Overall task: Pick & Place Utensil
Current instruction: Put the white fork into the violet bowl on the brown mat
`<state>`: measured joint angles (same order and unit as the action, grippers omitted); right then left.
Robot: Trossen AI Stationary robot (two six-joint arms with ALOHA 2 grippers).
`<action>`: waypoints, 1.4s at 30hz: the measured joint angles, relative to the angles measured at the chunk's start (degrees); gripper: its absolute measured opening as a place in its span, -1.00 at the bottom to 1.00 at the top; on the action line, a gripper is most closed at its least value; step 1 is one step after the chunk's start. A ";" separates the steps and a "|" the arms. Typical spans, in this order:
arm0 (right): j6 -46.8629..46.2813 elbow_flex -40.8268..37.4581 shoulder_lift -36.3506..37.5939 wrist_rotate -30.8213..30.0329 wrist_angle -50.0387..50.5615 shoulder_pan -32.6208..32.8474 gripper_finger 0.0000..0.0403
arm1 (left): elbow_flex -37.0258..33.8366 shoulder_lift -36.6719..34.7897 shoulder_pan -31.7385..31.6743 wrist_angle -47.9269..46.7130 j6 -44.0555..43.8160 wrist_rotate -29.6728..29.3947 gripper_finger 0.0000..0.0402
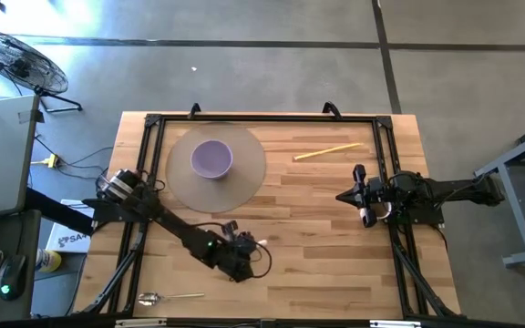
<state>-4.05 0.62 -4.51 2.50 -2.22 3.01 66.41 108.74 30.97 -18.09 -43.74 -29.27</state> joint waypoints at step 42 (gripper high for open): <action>0.00 0.00 0.02 -0.19 0.26 0.00 -0.98 | -36.16 -42.26 -46.75 29.15 29.18 1.74 -0.65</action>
<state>-4.05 0.62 -4.49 2.31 -1.96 3.00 30.25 66.48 -15.78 11.06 -14.56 -27.54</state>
